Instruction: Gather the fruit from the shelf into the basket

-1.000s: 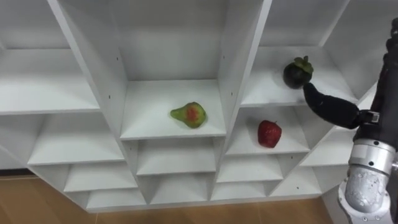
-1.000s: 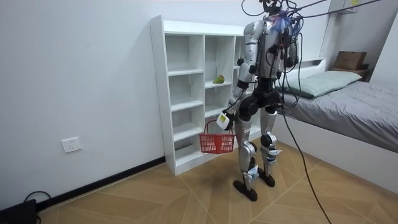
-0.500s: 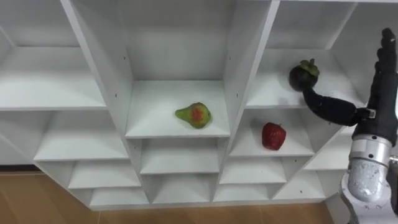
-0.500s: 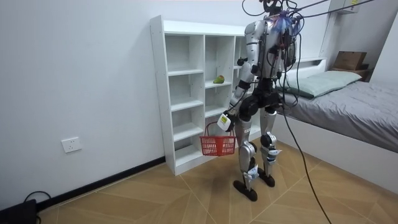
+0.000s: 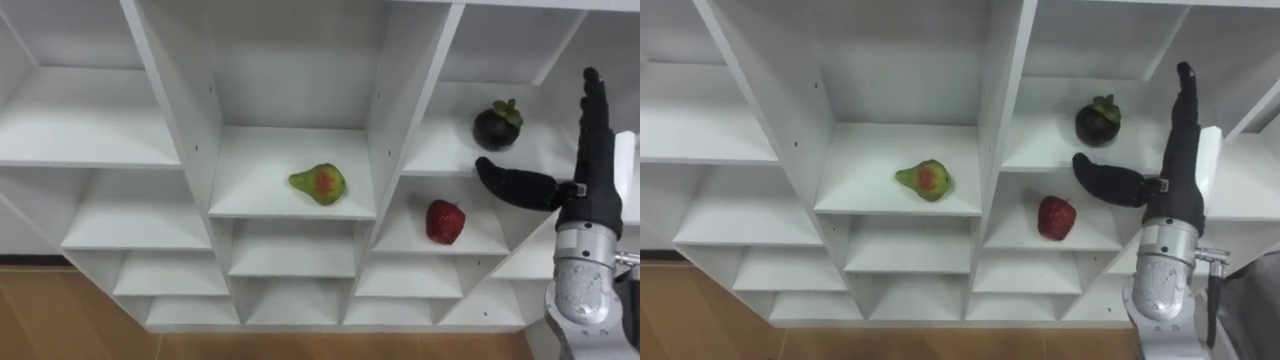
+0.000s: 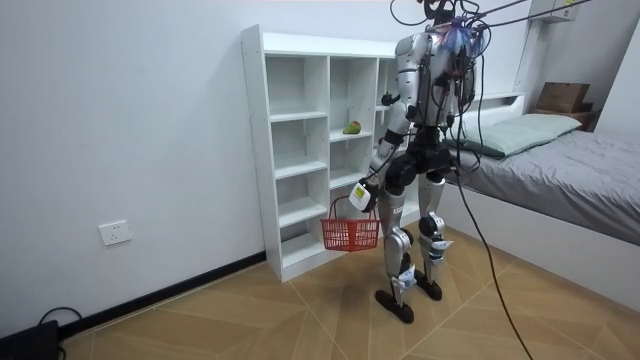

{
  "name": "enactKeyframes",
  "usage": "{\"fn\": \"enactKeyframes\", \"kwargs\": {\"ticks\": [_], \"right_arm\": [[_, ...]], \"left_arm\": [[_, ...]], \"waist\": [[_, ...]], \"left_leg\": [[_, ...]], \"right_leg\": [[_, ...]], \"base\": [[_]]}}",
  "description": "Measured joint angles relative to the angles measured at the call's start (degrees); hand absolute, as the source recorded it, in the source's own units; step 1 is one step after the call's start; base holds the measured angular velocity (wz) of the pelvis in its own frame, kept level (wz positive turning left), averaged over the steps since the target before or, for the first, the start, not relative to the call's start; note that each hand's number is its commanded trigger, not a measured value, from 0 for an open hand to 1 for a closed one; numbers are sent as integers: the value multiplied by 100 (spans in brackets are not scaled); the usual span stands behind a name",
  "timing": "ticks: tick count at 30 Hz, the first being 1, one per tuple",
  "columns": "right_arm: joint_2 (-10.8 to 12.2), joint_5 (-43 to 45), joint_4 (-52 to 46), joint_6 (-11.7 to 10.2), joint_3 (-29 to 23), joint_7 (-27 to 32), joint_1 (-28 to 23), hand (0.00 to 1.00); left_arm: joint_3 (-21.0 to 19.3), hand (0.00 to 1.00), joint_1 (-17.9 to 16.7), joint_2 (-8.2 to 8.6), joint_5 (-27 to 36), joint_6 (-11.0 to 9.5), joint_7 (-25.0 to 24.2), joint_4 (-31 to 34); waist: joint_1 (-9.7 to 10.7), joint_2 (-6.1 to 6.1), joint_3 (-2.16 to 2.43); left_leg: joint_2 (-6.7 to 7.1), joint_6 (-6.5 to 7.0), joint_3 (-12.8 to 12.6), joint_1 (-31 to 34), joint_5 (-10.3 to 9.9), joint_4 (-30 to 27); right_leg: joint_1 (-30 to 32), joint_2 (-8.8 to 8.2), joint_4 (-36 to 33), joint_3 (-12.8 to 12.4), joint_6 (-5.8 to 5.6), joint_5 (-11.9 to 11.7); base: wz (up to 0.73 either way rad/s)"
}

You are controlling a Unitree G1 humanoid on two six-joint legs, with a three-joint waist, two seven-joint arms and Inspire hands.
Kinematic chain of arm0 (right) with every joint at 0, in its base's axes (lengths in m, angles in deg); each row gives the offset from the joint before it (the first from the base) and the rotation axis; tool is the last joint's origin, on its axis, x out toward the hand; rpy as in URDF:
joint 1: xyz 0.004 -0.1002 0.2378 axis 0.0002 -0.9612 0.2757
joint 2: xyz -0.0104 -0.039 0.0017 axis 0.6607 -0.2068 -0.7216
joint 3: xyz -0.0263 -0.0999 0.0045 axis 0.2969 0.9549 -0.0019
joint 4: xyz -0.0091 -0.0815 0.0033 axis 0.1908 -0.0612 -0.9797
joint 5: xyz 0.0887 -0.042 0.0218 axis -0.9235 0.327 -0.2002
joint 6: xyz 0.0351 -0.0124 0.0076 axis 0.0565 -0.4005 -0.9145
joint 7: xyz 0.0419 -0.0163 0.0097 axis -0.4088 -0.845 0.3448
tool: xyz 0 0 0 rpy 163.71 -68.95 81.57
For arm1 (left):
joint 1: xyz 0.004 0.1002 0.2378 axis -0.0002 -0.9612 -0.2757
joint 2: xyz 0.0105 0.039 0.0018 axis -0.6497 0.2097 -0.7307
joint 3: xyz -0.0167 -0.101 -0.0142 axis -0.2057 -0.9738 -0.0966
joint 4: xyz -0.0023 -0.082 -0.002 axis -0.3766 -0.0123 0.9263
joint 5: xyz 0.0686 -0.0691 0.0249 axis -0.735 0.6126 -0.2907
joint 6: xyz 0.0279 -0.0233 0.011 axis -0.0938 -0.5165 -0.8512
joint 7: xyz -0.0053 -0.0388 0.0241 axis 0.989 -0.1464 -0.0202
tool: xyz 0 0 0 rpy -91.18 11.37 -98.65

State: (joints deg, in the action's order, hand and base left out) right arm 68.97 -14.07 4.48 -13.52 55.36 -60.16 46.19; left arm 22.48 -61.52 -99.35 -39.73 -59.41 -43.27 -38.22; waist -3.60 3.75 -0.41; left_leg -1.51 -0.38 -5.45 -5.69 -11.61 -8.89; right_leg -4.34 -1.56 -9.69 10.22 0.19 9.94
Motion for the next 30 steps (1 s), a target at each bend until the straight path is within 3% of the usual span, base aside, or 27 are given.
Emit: {"fn": "enactKeyframes", "kwargs": {"ticks": [18, 24, 30], "right_arm": [[-9, -29, 518, 60, -12, -313, 639, 0], [-123, -31, 842, 62, -12, -317, 955, 0], [-228, -36, 1296, 183, -14, -406, 1137, 0]], "left_arm": [[-66, 100, 39, -1, -41, 45, -52, -29], [-111, 100, 39, -1, -39, 48, -51, -45], [-153, 100, 22, -7, -43, 203, -153, -48]], "waist": [[-18, 74, -34], [-4, 107, -14], [-93, 95, -11]], "left_leg": [[12, -1, 141, -81, 0, -9], [20, -1, 237, -83, 0, -30], [22, -1, 296, -90, 0, -68]], "right_leg": [[-186, 0, 96, 88, -2, -1], [-227, -6, 94, 159, -2, -1], [-288, -17, 85, 247, 0, -2]], "base": [[3], [7], [6]]}}
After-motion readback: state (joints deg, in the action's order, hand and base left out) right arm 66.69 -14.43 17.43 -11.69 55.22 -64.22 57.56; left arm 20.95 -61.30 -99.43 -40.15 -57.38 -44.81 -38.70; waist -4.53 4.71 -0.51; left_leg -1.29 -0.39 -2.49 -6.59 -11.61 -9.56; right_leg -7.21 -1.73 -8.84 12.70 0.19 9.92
